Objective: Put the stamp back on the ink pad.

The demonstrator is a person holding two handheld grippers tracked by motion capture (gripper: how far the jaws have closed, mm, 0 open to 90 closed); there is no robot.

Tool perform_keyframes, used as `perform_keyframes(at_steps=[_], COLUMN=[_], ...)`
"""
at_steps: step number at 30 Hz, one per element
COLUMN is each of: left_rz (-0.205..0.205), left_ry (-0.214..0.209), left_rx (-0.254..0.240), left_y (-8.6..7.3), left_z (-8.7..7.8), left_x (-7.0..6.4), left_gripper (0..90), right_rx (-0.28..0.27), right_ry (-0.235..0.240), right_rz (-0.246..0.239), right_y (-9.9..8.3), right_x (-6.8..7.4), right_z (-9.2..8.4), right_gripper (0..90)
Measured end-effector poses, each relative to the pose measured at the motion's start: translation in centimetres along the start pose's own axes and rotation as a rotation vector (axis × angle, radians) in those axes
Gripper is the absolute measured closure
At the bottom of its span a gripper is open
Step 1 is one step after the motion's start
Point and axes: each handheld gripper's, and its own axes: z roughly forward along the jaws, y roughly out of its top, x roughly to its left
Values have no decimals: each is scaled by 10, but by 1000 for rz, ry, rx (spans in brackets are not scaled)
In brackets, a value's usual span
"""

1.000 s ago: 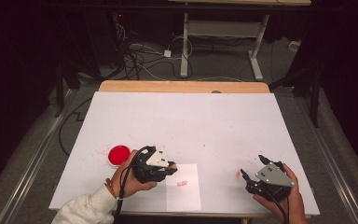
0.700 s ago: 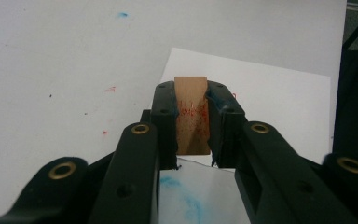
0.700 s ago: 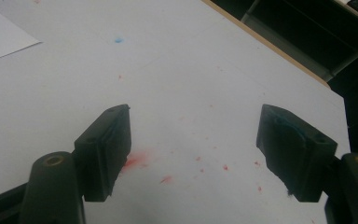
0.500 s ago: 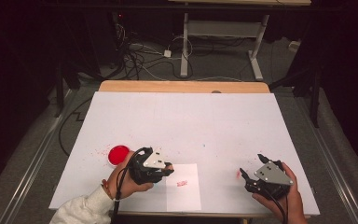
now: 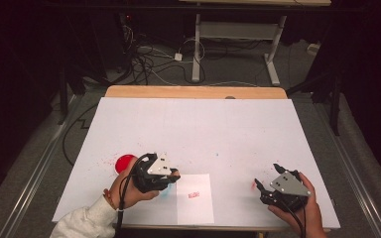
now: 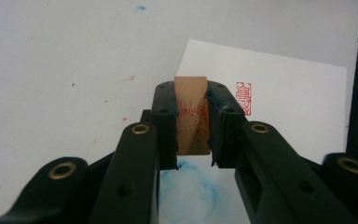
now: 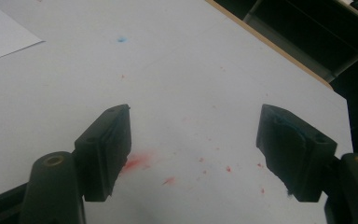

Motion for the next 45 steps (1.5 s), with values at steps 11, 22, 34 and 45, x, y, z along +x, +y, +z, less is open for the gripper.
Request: perform_keyframes(at_steps=[11,22,34,45], left_rz=[-12,-51,-107,-183], left_ry=[28,72,109,145], left_rx=[-1,-11,5,37], left_y=[-2,-11,-26,-48], left_z=[-7,-20,-27,-35], left_x=[9,22,37,53], left_gripper=[736,736,736,736], right_rx=[-3,-2,2,6], right_ry=[0,-2,4,10], right_rz=[-2,-5,-12,-19], right_y=[-2,-2,-2,-2], right_x=[1,1,2,3], right_z=[-5,-5,-4,-3], right_gripper=[269,269,271,271])
